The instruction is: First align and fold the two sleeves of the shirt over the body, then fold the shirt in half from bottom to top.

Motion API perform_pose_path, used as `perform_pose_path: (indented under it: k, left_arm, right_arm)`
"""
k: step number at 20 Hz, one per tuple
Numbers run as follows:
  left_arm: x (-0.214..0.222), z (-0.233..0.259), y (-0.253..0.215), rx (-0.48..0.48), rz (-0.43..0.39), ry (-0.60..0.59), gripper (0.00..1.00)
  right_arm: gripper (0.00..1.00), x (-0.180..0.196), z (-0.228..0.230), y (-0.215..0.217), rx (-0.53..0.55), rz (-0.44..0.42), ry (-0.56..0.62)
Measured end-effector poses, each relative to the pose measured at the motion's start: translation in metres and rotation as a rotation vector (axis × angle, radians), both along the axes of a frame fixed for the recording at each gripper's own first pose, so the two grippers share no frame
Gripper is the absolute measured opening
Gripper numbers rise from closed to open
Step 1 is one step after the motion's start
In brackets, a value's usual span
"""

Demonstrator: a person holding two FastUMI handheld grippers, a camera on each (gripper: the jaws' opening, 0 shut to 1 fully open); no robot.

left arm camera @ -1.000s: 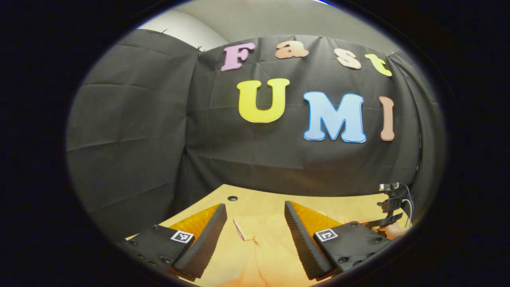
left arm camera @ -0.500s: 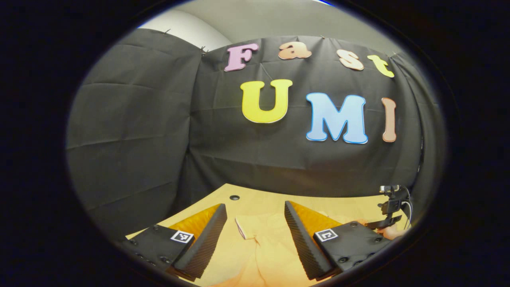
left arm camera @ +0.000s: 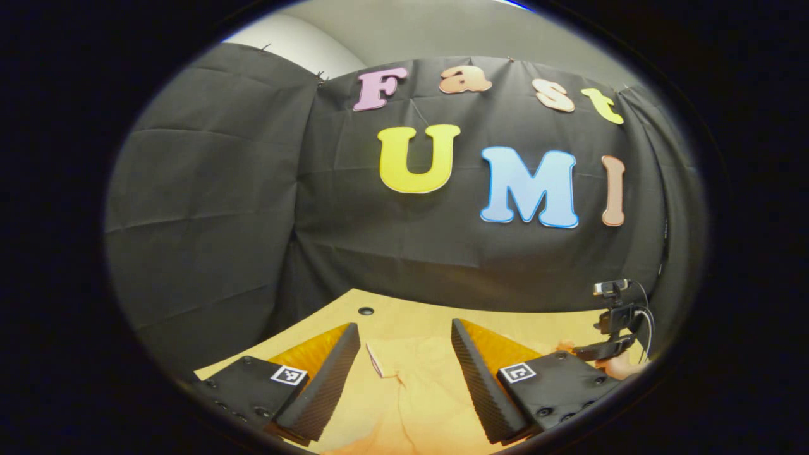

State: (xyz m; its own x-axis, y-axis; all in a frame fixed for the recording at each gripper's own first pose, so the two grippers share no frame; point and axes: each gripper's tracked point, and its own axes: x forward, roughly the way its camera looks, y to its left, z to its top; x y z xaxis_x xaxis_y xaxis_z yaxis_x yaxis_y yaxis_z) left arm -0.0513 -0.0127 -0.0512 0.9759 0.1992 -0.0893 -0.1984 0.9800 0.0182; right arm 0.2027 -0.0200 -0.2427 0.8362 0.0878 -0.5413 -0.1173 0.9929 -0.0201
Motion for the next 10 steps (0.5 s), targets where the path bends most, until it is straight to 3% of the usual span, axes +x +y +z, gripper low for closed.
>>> perform_pose_path:
  k: [10]
  left_arm:
    - [-0.01,-0.005,0.011,-0.007,0.025,0.0,0.93]
  right_arm:
    - [0.03,-0.017,0.007,0.073,-0.022,0.194,-0.017]
